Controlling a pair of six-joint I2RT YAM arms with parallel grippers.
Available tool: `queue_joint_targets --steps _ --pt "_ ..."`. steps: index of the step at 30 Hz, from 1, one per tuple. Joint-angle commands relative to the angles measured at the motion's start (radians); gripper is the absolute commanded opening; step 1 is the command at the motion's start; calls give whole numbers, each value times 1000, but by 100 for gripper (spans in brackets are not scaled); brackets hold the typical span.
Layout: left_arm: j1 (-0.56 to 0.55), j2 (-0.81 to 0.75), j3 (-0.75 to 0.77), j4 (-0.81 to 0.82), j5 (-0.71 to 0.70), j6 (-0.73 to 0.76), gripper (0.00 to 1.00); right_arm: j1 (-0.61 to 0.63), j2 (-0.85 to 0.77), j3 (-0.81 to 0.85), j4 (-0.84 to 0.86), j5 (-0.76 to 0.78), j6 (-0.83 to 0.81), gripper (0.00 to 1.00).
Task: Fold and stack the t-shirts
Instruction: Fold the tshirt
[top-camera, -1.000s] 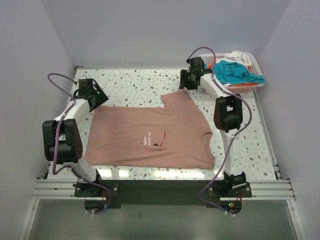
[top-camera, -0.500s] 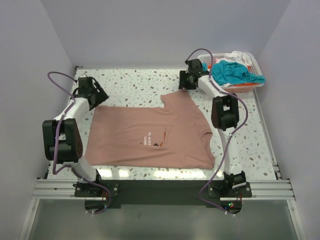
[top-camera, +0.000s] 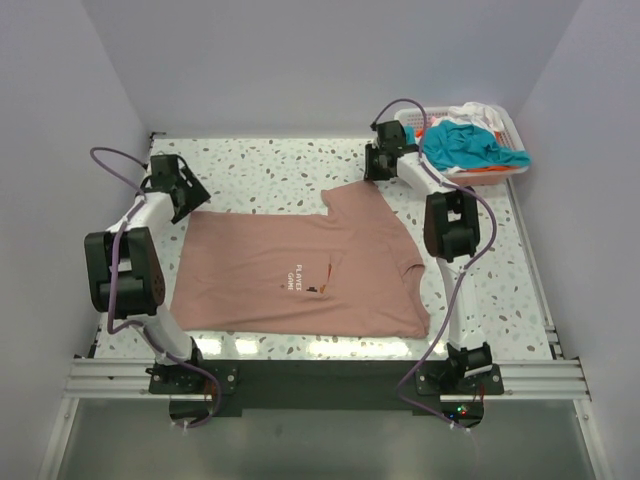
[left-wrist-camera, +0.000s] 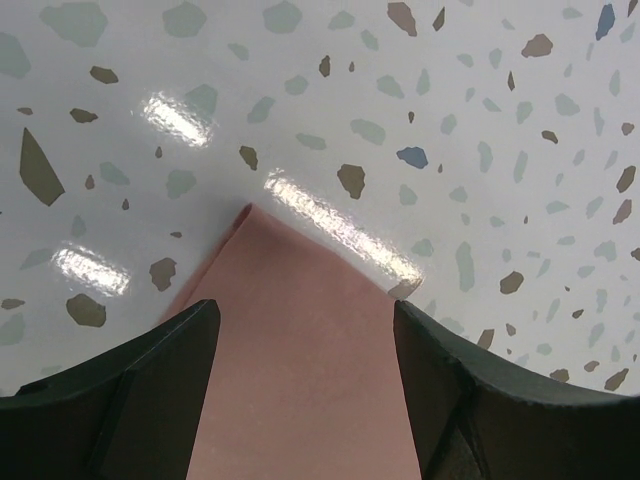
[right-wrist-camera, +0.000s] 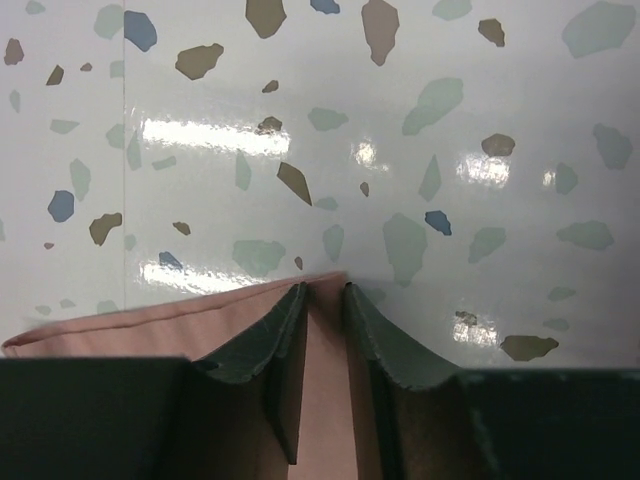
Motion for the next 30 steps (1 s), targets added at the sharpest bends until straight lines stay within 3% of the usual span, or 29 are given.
queue_joint_targets --steps 1,6,19,30 --pt "24 18 55 7 -1 -3 75 0 -28 -33 -32 5 -17 24" --pt "29 70 80 11 -9 -1 74 0 -35 -42 -24 3 -9 0" --pt "34 181 144 14 -33 -27 51 0 -79 -83 1 -1 -2 0" --pt "35 233 169 4 -53 -26 45 0 -99 -100 4 -4 0 0"
